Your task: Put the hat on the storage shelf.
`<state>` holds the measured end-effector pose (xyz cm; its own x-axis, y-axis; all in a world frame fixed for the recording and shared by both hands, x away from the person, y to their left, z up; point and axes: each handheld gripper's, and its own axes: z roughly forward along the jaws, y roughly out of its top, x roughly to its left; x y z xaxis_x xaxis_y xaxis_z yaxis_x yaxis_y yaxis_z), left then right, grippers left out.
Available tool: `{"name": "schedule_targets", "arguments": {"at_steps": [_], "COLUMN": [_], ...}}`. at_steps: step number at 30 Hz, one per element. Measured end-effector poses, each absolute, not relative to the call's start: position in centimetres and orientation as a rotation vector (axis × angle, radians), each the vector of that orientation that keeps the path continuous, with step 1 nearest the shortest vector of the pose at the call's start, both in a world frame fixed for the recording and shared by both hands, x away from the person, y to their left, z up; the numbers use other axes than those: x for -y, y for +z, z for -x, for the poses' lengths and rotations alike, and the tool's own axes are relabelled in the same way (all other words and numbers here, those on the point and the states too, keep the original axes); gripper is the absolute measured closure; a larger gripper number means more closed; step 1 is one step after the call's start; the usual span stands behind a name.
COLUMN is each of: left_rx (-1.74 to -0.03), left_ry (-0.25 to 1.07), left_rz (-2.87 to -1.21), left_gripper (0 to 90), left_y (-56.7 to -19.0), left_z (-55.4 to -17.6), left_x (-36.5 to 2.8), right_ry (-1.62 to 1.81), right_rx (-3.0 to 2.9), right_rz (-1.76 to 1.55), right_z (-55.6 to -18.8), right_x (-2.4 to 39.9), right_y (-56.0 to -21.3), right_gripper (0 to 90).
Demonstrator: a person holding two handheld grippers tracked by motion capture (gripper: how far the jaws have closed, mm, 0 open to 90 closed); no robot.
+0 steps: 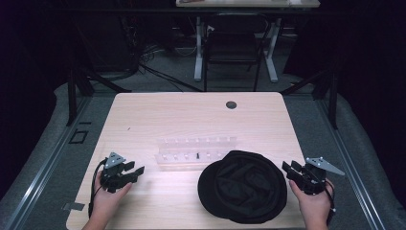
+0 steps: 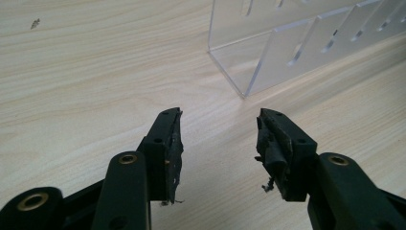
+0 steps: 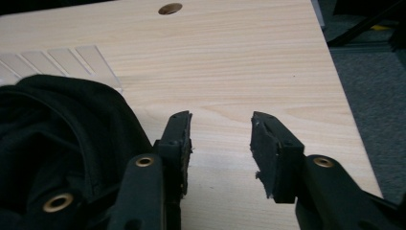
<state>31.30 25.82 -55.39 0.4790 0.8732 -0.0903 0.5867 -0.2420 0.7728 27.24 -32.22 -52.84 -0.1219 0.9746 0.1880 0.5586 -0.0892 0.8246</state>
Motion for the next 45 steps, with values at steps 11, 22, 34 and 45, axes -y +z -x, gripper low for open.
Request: {"name": "schedule_targets", "arguments": {"at_steps": [11,22,34,45], "left_rx": [-1.184,-1.208,-1.21,-1.231], "left_ry": [0.491,0.524,0.515,0.504], "left_rz": [-1.953,-1.968,-2.002,-2.007], "left_gripper": [53.2,45.4,44.0,49.2], "left_y": [-55.0,-55.3,-55.4,-55.5], "left_z": [-31.0,-31.2,-31.2,-31.3], "left_x": [-25.8,-25.1,-24.9,-25.1], "right_ry": [1.001,0.994,0.926,0.82], "right_rx": [-1.797,-1.845,-1.944,-2.059], "right_rz": [-1.664,-1.766,-1.801,-1.898], "right_z": [-27.1,-26.9,-26.9,-27.5], "right_x": [31.3,31.1,30.5,30.4], "right_y": [-51.8,-49.7,-48.2,-47.2], "right_gripper": [61.0,62.2,63.4,64.5]}}
